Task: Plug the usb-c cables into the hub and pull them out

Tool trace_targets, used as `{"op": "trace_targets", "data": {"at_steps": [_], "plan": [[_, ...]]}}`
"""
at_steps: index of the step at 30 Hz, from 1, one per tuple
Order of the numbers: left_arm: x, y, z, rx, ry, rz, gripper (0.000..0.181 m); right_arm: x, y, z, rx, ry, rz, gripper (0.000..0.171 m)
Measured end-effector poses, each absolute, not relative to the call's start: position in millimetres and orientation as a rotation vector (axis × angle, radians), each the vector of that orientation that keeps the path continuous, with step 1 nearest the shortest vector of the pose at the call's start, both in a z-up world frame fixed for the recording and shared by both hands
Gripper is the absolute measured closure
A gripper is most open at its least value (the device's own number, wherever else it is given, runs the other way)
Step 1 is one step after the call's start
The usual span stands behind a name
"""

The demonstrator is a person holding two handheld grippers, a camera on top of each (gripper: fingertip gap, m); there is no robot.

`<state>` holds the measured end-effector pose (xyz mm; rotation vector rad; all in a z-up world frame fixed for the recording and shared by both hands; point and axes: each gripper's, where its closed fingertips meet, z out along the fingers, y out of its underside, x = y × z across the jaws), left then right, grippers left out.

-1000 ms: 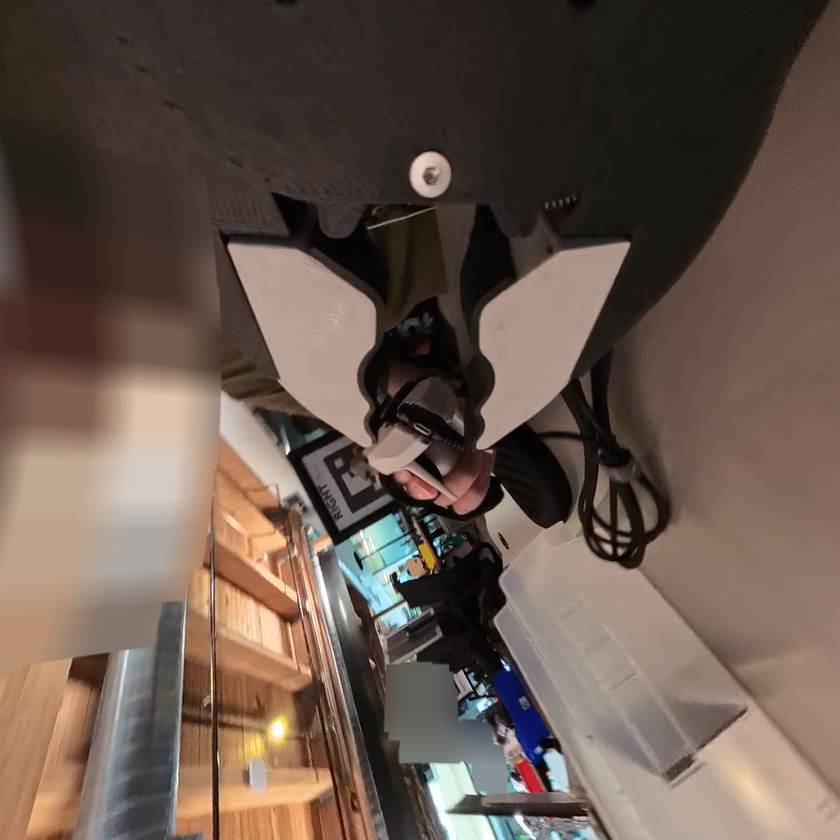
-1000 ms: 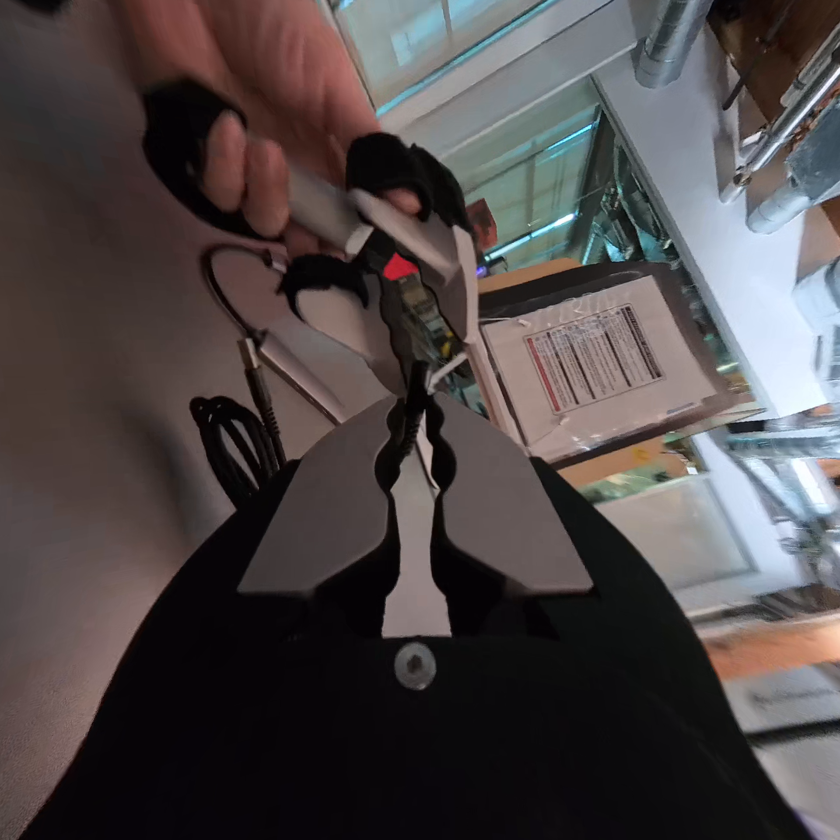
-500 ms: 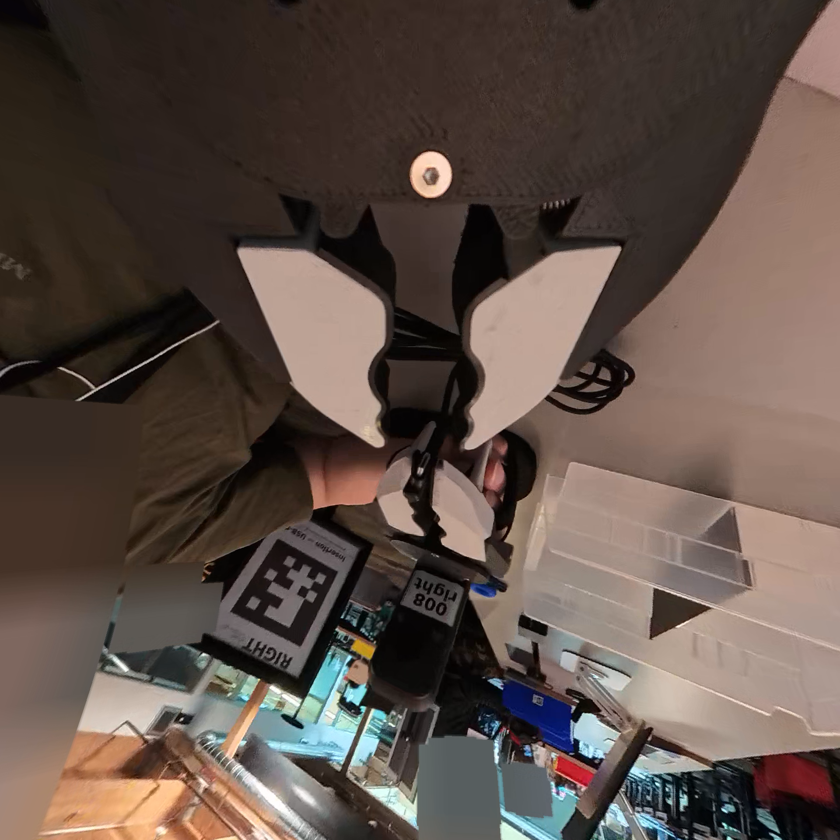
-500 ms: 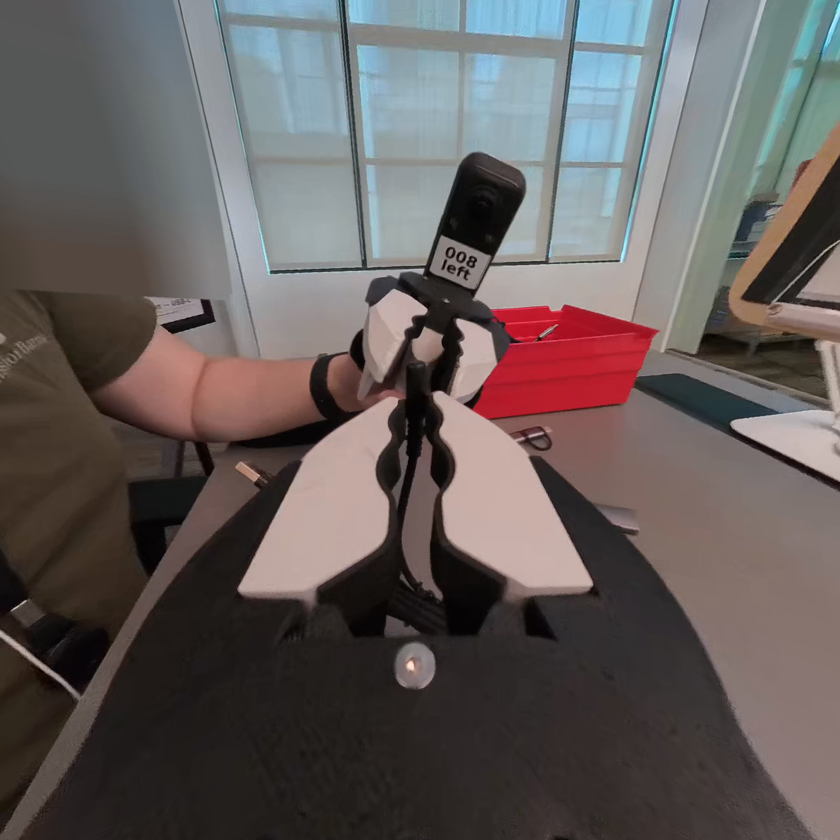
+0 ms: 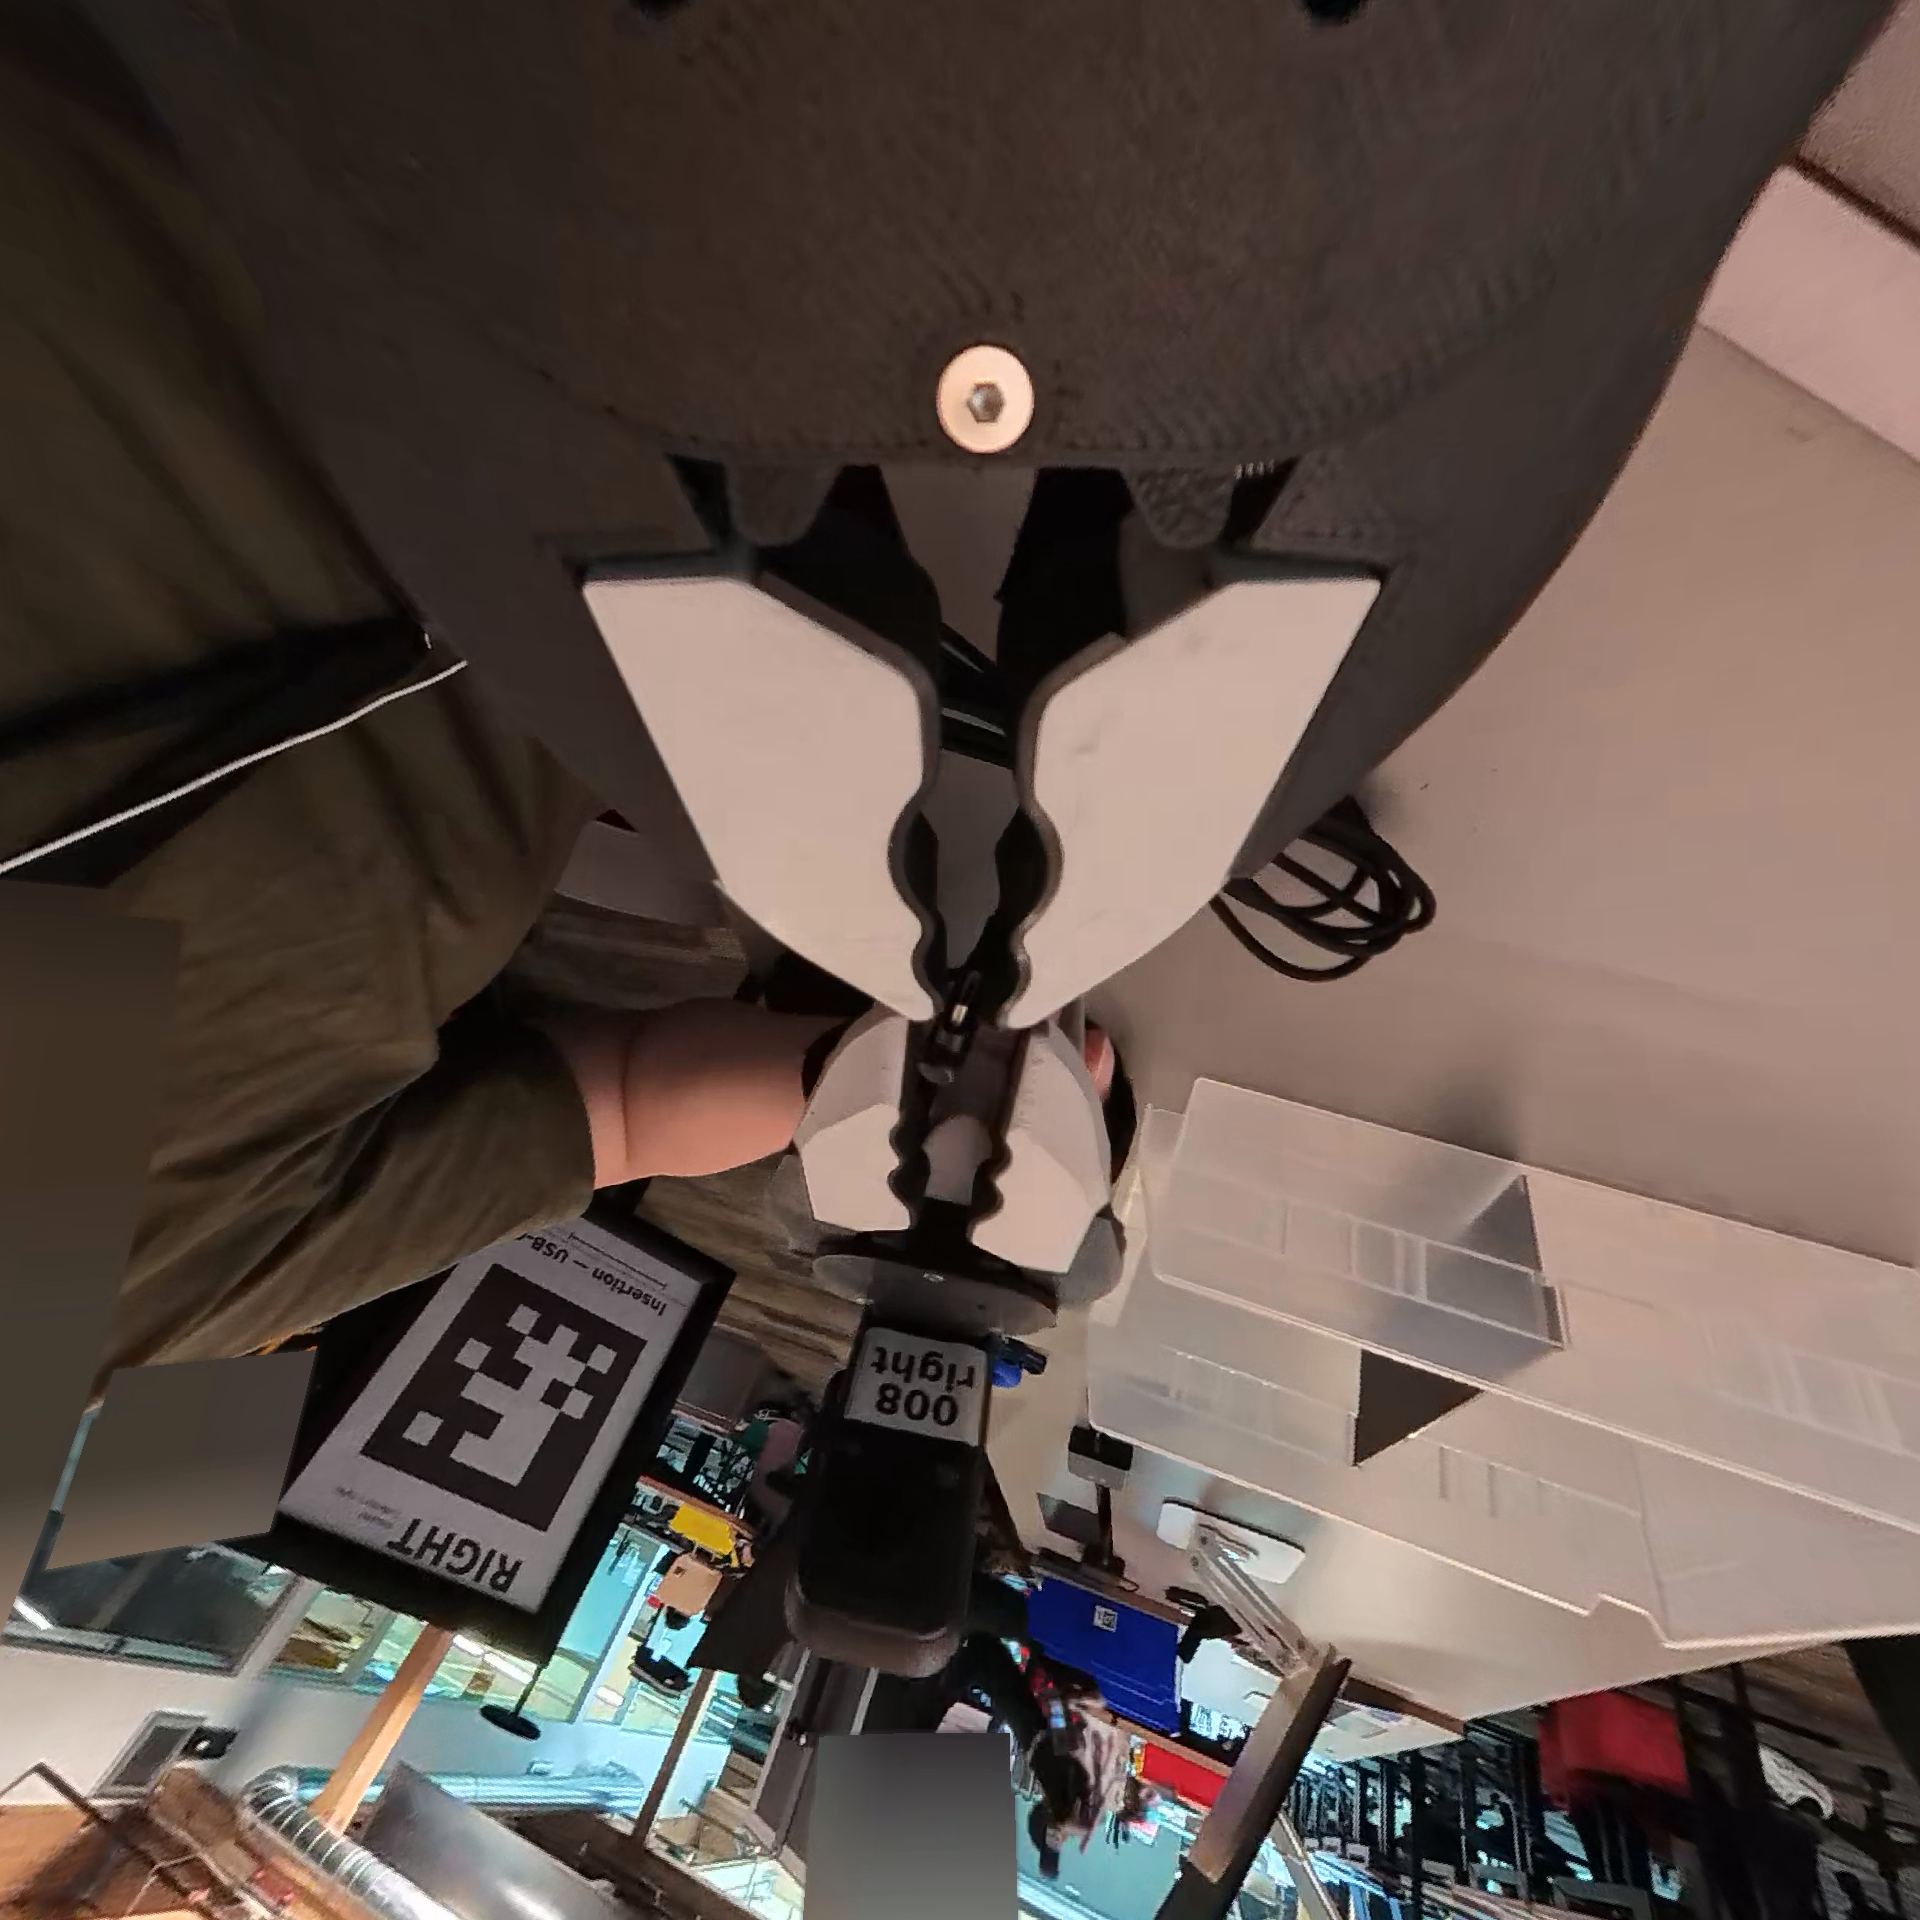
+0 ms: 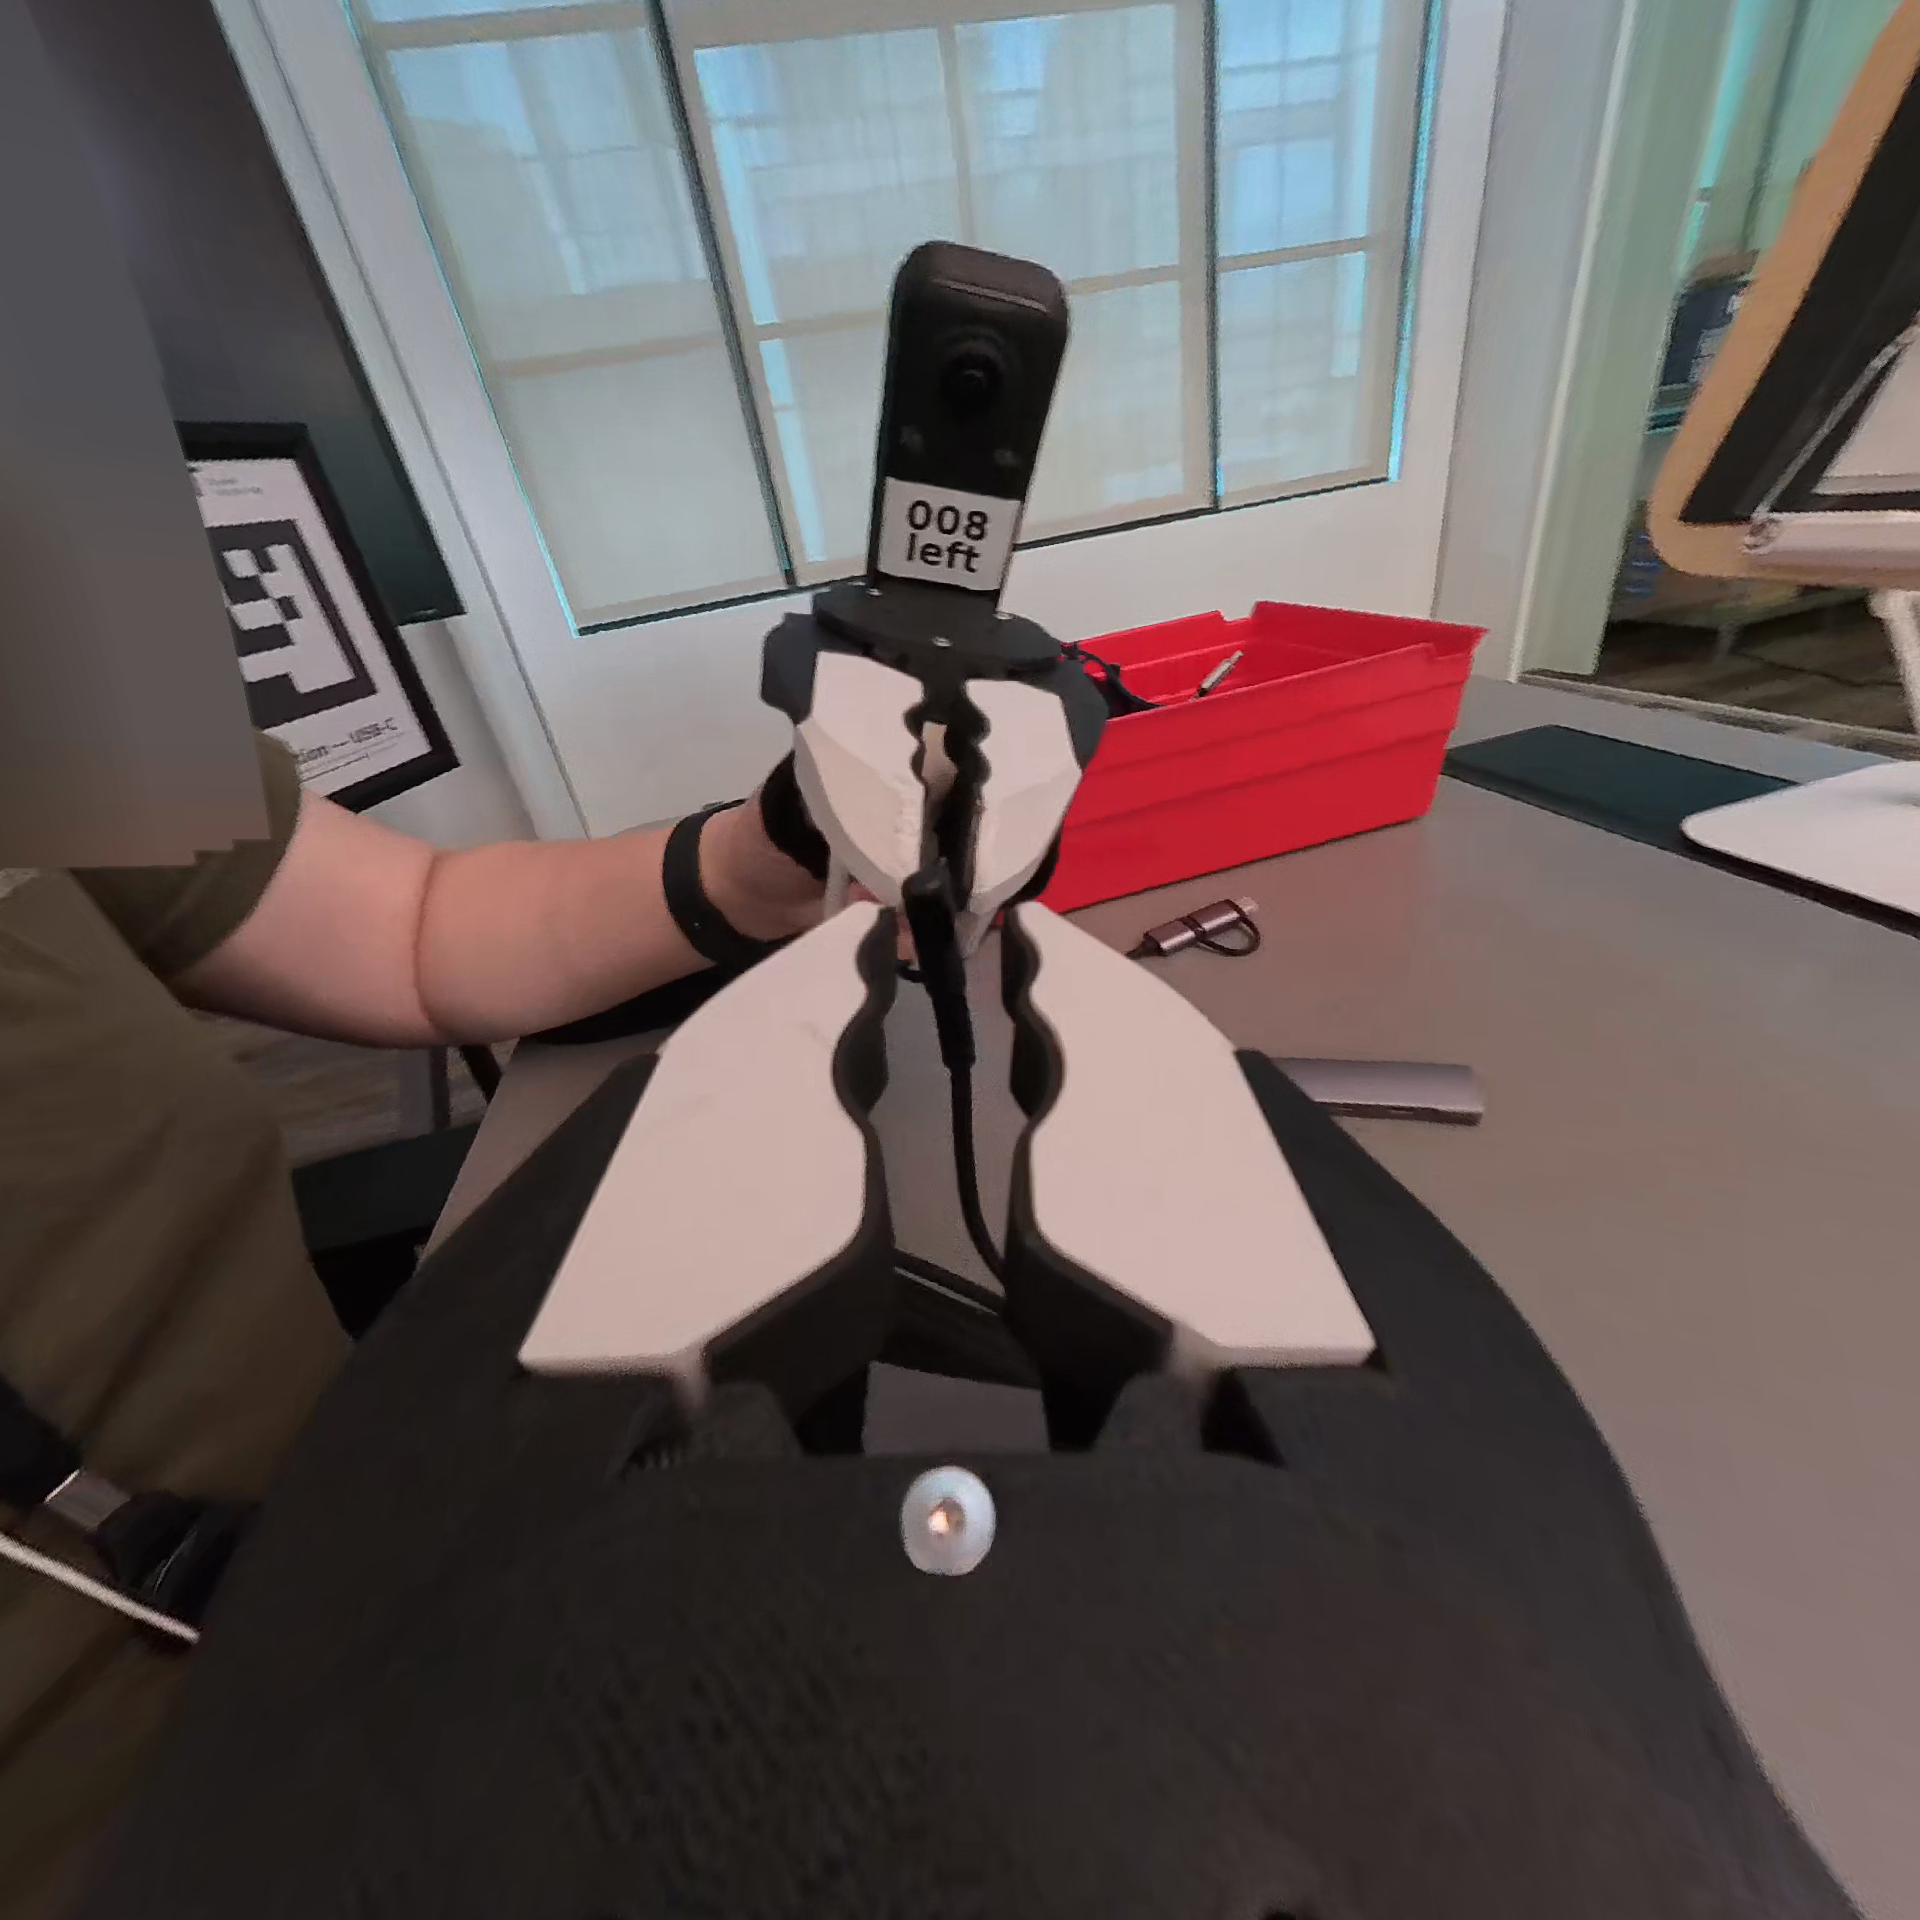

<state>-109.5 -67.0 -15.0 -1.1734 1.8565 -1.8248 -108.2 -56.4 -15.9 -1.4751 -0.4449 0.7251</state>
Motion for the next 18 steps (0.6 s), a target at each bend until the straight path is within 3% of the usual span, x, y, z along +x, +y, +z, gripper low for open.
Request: {"op": "trace_targets", "data": {"at_steps": [18], "plan": [[-101.6,-60.5,-23.2,-1.255,1.844,-1.820,0.176,-103.5,-52.3,-23.9,-1.545,-0.409,0.708,0.162]]}}
